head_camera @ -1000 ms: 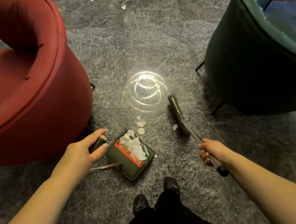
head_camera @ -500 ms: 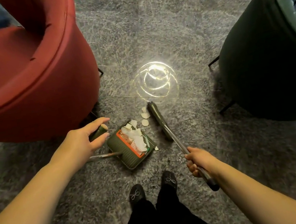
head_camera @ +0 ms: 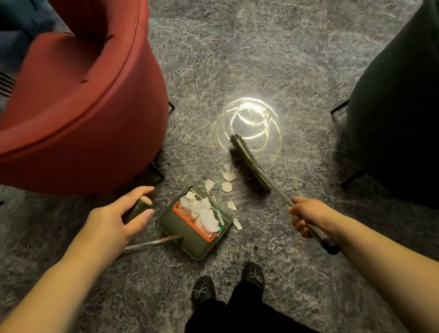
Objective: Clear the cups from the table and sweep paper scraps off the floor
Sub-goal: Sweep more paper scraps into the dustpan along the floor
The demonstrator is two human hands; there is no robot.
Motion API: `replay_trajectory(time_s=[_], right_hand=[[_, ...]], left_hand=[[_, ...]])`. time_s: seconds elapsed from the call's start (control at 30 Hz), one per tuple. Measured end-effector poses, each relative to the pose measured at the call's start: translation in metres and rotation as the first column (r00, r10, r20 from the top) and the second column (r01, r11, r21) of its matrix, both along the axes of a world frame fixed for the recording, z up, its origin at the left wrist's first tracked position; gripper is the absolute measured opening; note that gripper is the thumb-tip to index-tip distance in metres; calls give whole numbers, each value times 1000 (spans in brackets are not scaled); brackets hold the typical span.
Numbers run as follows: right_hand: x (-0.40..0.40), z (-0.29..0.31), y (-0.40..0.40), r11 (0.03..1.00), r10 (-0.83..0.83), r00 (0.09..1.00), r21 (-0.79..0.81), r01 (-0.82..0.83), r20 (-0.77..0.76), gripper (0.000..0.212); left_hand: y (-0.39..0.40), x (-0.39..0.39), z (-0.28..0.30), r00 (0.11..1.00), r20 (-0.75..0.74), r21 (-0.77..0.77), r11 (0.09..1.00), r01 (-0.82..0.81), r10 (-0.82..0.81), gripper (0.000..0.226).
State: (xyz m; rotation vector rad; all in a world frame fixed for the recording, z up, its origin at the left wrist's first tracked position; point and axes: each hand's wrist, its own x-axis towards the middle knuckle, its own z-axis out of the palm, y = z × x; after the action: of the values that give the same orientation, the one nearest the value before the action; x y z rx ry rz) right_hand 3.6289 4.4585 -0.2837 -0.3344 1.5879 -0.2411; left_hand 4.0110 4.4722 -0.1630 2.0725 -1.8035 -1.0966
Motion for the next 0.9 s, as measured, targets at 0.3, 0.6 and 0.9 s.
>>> replay_trajectory(time_s=[0.3, 0.6, 0.9], right_hand=[[27, -36, -49, 949, 315, 949, 35, -314, -30, 33], [12, -50, -10, 884, 459, 889, 105, -456, 2, 50], [19, -23, 71, 878, 451, 891, 154, -454, 52, 45]], left_hand=[[16, 9, -8, 998, -44, 43, 998, -42, 44, 52], [22, 10, -11, 999, -24, 40, 998, -45, 46, 54], [32, 27, -7, 996, -92, 85, 996, 7, 0, 45]])
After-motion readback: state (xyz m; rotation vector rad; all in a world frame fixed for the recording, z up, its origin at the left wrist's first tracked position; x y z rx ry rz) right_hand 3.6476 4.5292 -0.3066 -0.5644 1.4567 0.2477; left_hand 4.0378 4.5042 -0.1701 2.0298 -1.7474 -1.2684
